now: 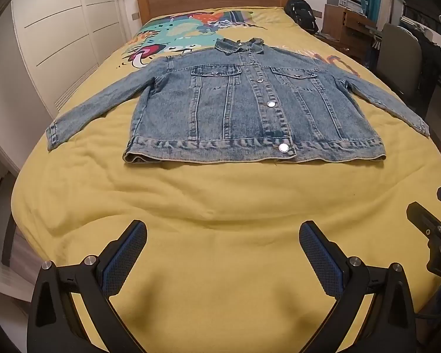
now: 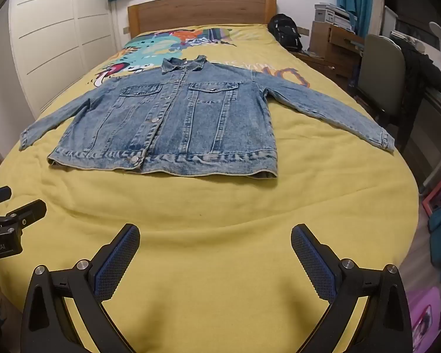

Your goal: Fold large clothes

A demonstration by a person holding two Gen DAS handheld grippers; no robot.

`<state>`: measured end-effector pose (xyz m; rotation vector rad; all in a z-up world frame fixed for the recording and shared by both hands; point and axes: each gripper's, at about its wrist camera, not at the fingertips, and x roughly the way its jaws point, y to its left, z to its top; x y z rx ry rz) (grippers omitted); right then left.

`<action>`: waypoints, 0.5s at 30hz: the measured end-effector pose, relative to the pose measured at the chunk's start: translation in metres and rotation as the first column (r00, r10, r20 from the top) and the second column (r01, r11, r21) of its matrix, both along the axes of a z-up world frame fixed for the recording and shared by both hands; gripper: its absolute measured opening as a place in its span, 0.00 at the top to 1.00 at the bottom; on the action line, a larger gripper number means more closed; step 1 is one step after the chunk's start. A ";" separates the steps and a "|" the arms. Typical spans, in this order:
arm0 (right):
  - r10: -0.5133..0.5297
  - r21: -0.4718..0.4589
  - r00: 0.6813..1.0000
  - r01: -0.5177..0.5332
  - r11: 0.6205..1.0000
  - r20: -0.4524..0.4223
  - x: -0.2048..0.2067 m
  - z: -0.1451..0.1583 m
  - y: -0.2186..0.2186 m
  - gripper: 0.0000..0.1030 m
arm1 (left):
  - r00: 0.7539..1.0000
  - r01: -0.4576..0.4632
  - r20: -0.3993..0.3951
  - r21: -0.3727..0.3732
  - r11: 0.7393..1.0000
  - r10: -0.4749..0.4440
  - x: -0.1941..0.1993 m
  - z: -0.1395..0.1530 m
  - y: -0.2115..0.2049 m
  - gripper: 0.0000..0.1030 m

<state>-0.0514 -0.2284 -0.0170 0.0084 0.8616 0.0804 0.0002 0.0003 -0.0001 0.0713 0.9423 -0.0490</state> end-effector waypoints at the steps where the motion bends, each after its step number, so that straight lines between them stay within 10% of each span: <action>1: 0.000 -0.001 1.000 0.000 1.000 0.001 0.000 0.000 0.000 0.00 | 1.000 0.000 0.000 0.001 1.000 0.000 0.000 0.000 0.000 0.01; 15: -0.004 -0.003 1.000 0.004 1.000 -0.001 0.000 0.001 0.001 0.00 | 1.000 -0.001 -0.004 -0.007 1.000 0.001 0.000 -0.008 -0.002 0.01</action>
